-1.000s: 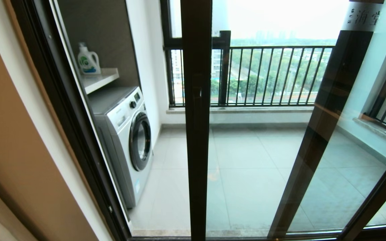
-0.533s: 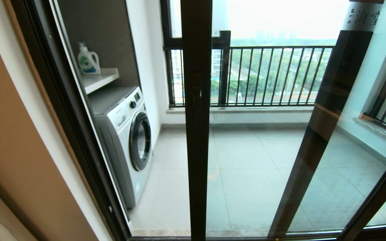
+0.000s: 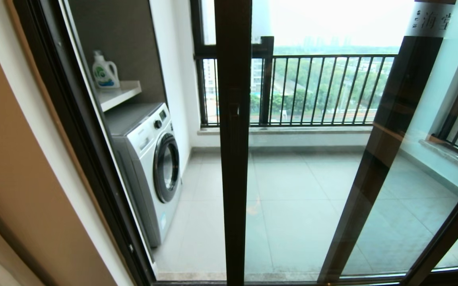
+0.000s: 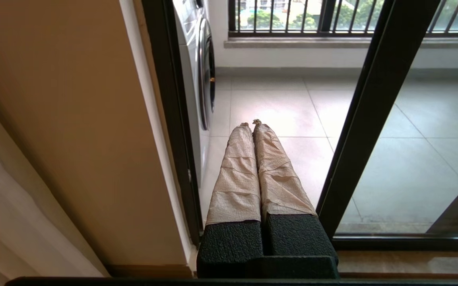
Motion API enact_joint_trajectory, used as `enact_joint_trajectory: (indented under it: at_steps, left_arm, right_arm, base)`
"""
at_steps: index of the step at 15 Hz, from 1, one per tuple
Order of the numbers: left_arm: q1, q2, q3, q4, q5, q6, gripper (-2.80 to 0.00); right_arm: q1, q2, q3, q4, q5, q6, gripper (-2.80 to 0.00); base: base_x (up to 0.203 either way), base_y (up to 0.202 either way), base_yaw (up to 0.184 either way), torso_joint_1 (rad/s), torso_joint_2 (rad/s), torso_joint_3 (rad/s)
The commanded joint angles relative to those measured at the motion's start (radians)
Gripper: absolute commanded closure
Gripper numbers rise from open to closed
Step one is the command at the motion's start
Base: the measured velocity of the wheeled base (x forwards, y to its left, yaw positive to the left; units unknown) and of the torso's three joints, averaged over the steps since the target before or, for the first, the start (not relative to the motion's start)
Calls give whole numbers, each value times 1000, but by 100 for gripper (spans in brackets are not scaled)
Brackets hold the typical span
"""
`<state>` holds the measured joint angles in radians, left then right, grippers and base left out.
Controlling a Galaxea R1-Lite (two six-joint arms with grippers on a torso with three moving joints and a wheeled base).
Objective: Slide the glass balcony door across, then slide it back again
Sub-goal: Open the slid door
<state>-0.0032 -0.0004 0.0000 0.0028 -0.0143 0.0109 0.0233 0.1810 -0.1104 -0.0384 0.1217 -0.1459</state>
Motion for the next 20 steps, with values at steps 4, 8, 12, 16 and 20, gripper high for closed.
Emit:
enact_joint_trajectory:
  at_steps: [4,8,12,16,20]
  left_arm:
    - [0,2,0,0,0,0,0]
    - [0,2,0,0,0,-1,0]
    - [0,2,0,0,0,-1,0]
    - [0,2,0,0,0,0,0]
    - [0,2,0,0,0,-2,0]
  right_arm:
    - [67,461,-342,-70,165,95,0]
    - [225,810,-464,-122,287,103,0]
    - [557,1215,-642,-345,48,101,0]
    - [791,1472,-995,-428,-287,106,0]
    - [834,1668,-1193,-420,-383,110,0]
  base:
    - [0,0,0,0,0,0]
    - [0,0,0,0,0,0]
    - [0,0,0,0,0,0]
    - [0,0,0,0,0,0]
    - [0,0,0,0,0,0]
